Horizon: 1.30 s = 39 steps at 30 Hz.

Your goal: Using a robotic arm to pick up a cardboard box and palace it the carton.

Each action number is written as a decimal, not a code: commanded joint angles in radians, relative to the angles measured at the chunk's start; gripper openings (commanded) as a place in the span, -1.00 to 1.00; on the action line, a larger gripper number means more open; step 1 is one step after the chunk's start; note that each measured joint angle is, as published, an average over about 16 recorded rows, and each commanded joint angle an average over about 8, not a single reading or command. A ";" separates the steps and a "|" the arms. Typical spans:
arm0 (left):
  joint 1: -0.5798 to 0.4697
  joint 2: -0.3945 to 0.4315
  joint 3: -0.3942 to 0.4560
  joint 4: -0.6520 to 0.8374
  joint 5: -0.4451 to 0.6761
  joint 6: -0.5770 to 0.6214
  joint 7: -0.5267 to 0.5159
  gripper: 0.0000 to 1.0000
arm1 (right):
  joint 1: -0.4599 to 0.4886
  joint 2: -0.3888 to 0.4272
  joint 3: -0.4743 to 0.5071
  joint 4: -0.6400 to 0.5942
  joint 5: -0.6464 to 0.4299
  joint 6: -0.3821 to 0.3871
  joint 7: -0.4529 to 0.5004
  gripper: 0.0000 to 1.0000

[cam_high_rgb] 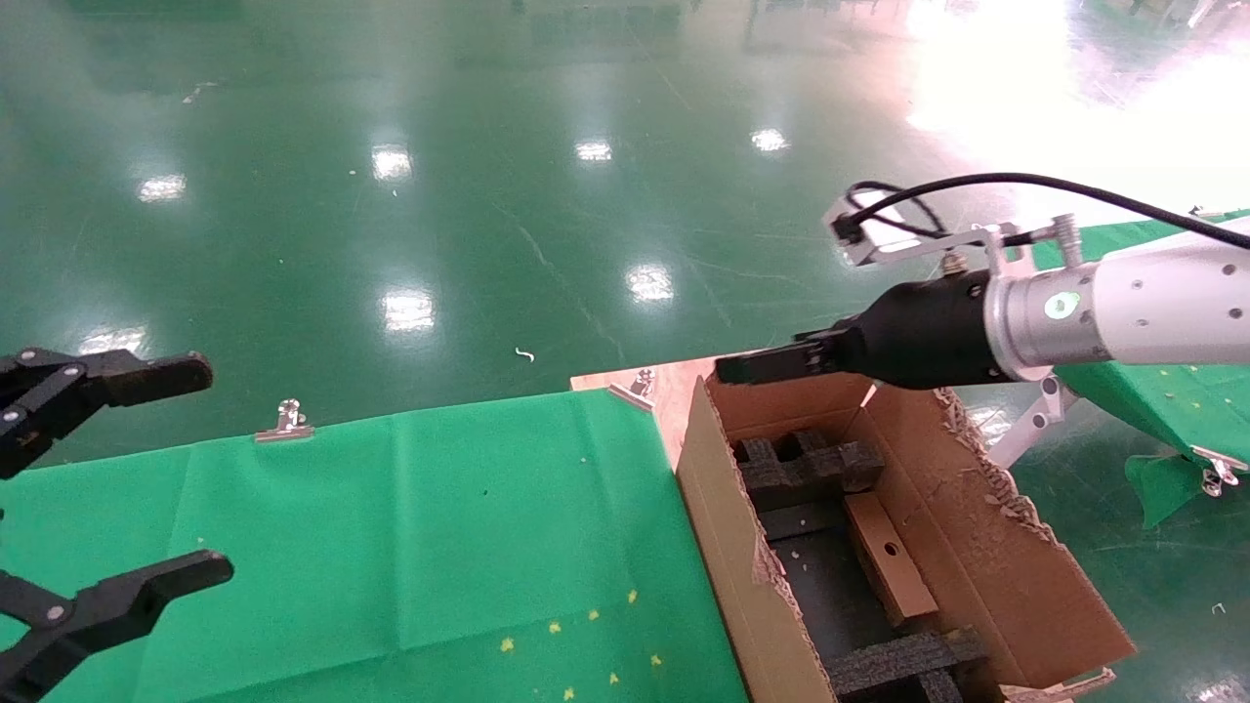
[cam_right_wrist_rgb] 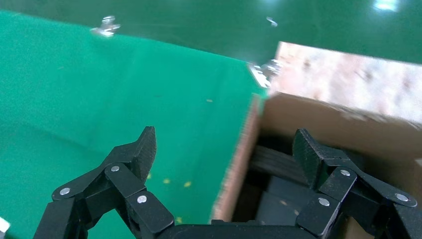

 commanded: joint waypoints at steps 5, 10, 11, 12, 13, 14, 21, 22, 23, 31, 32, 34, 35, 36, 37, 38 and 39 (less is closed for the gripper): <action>0.000 0.000 0.000 0.000 0.000 0.000 0.000 1.00 | -0.108 -0.020 0.153 -0.009 0.083 -0.077 -0.159 1.00; 0.000 0.000 0.000 0.000 0.000 0.000 0.000 1.00 | -0.198 -0.036 0.281 -0.016 0.151 -0.140 -0.291 1.00; 0.000 0.000 0.000 0.000 0.000 0.000 0.000 1.00 | -0.216 -0.040 0.306 -0.017 0.165 -0.153 -0.318 1.00; 0.000 0.000 0.000 0.000 0.000 0.000 0.000 1.00 | -0.234 -0.043 0.331 -0.019 0.178 -0.166 -0.344 1.00; 0.000 0.000 0.000 0.000 0.000 0.000 0.000 1.00 | -0.252 -0.046 0.357 -0.020 0.192 -0.178 -0.371 1.00; 0.000 0.000 0.000 0.000 0.000 0.000 0.000 1.00 | -0.270 -0.050 0.383 -0.022 0.206 -0.191 -0.397 1.00; 0.000 0.000 0.000 0.000 0.000 0.000 0.000 1.00 | -0.396 -0.073 0.561 -0.032 0.302 -0.280 -0.582 1.00; 0.000 0.000 0.000 0.000 0.000 0.000 0.000 1.00 | -0.414 -0.076 0.587 -0.033 0.316 -0.293 -0.609 1.00; 0.000 0.000 0.000 0.000 0.000 0.000 0.000 1.00 | -0.432 -0.079 0.612 -0.034 0.330 -0.306 -0.636 1.00; 0.000 0.000 0.000 0.000 0.000 0.000 0.000 1.00 | -0.576 -0.106 0.816 -0.046 0.440 -0.408 -0.847 1.00; 0.000 0.000 0.000 0.000 0.000 0.000 0.000 1.00 | -0.594 -0.109 0.842 -0.047 0.454 -0.421 -0.874 1.00; 0.000 0.000 0.000 0.000 0.000 0.000 0.000 1.00 | -0.630 -0.116 0.892 -0.050 0.481 -0.446 -0.926 1.00; 0.000 0.000 0.000 0.000 0.000 0.000 0.000 1.00 | -0.648 -0.119 0.918 -0.052 0.495 -0.459 -0.953 1.00; 0.000 0.000 0.000 0.000 0.000 0.000 0.000 1.00 | -0.666 -0.122 0.943 -0.053 0.508 -0.471 -0.979 1.00; 0.000 0.000 0.000 0.000 0.000 0.000 0.000 1.00 | -0.684 -0.126 0.969 -0.054 0.522 -0.484 -1.006 1.00; 0.000 0.000 0.000 0.000 0.000 0.000 0.000 1.00 | -0.702 -0.129 0.995 -0.056 0.536 -0.497 -1.032 1.00; 0.000 0.000 0.000 0.000 0.000 0.000 0.000 1.00 | -0.719 -0.132 1.019 -0.057 0.549 -0.509 -1.058 1.00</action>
